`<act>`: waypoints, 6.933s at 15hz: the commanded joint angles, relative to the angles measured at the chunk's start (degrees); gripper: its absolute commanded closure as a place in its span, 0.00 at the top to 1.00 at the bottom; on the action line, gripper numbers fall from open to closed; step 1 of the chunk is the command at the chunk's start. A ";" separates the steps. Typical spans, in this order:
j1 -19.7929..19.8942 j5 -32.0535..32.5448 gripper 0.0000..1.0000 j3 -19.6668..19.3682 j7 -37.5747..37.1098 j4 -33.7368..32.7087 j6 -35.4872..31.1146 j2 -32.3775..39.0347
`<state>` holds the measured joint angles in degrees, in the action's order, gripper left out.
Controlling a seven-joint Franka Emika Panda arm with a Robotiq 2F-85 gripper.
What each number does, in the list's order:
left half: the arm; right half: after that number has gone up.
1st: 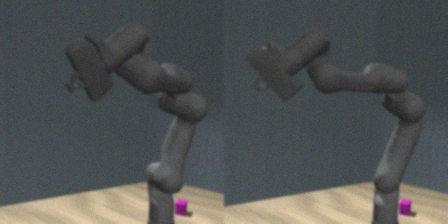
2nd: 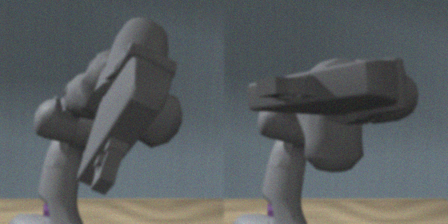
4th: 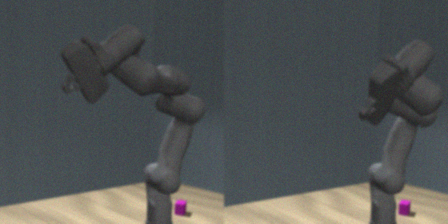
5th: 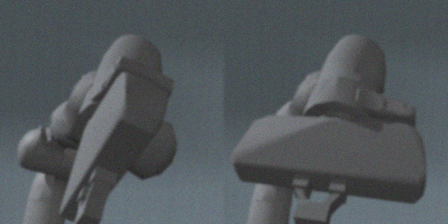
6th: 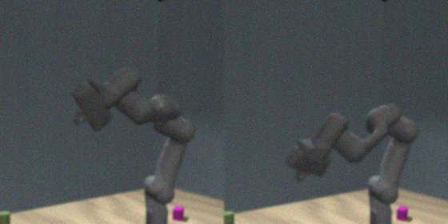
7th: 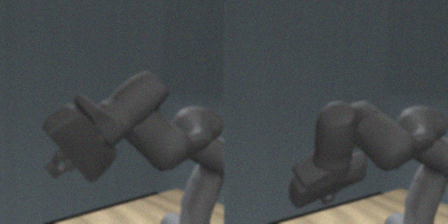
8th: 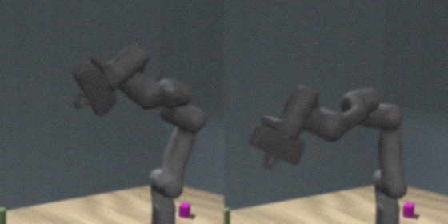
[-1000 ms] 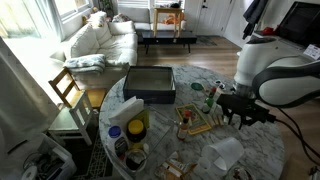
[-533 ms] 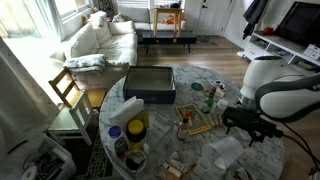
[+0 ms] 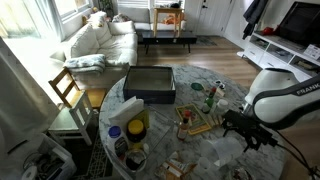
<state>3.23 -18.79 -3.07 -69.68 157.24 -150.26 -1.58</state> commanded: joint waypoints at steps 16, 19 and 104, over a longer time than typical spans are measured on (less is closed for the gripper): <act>0.13 -37.87 0.67 0.32 19.08 -0.81 -5.11 4.52; -0.42 -30.18 0.67 -0.18 13.93 -0.32 -5.51 3.45; -6.48 -9.65 0.55 6.80 53.51 -2.99 3.08 0.00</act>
<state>-4.87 -18.88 5.33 -21.34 154.84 -152.12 0.40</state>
